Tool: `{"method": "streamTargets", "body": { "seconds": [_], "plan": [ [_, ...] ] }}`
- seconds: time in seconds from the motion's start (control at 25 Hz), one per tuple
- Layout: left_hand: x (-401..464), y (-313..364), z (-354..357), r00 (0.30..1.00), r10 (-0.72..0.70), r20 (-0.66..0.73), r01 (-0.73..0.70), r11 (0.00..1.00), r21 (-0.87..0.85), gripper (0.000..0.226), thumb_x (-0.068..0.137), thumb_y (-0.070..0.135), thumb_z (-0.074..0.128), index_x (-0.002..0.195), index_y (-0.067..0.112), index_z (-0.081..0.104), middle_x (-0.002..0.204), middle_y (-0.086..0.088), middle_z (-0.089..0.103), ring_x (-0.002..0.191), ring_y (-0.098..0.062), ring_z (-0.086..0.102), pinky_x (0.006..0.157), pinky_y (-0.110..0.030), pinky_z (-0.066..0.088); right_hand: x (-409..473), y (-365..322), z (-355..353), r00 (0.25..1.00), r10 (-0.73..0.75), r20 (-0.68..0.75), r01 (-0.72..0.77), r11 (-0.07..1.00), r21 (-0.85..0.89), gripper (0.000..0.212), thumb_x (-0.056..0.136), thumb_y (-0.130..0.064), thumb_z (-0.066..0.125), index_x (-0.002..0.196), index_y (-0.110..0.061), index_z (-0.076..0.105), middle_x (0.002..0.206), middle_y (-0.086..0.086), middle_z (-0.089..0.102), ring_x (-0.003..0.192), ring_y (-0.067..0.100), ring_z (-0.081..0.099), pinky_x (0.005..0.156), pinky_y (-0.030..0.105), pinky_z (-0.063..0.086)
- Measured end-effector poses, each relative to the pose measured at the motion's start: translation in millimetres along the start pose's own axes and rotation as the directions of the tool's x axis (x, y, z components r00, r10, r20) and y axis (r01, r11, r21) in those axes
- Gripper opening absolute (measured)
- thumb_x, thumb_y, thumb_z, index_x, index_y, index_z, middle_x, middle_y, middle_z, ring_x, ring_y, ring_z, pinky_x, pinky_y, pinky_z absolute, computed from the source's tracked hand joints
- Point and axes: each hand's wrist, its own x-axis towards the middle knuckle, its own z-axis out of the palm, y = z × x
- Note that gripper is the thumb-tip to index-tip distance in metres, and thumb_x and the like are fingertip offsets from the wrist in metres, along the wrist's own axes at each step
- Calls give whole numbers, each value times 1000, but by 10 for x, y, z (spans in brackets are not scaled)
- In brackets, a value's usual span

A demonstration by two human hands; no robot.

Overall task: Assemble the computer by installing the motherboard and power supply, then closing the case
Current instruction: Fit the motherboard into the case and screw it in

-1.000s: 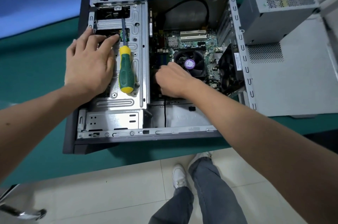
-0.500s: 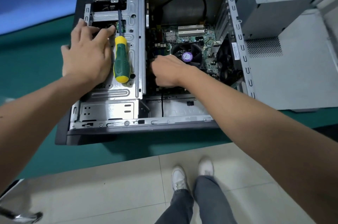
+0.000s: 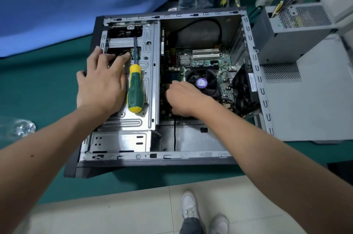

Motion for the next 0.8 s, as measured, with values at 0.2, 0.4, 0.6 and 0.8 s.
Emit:
{"method": "streamTargets", "body": {
  "seconds": [0.2, 0.4, 0.6, 0.8],
  "plan": [
    [4, 3, 0, 1000, 5, -5, -5, 1000, 7, 43, 104, 32, 32, 146, 31, 37, 142, -12, 43, 148, -27, 15, 97, -63, 33, 31, -46, 17, 999, 15, 42, -16, 1000, 22, 32, 83, -12, 59, 62, -17, 36, 67, -4, 38, 73, 24, 44, 66, 31, 29],
    [7, 5, -13, 1000, -1, 1, 1, 1000, 12, 43, 104, 32, 32, 147, 31, 37, 143, -13, 42, 147, -28, 14, 98, -62, 33, 12, -132, 53, 999, -14, 53, 13, 1000, 26, 17, 81, -9, 56, 76, -18, 43, 63, -3, 36, 65, 28, 44, 54, 29, 30],
    [-3, 14, -18, 1000, 0, 1, 0, 1000, 2, 44, 103, 32, 32, 147, 31, 37, 144, -14, 41, 147, -28, 14, 99, -63, 32, -33, -157, 77, 998, -62, -25, 64, 995, 75, 23, 85, -6, 53, 81, -22, 36, 77, 5, 49, 70, 32, 49, 59, 33, 32],
    [-9, 19, -23, 1000, 6, 1, -6, 1000, -6, 44, 103, 31, 33, 147, 30, 38, 143, -15, 42, 147, -29, 15, 99, -63, 31, -45, -225, 63, 998, -68, -11, 69, 997, 22, 16, 89, -4, 51, 101, -8, 60, 103, 15, 66, 93, 36, 64, 64, 34, 38]
  ]
}}
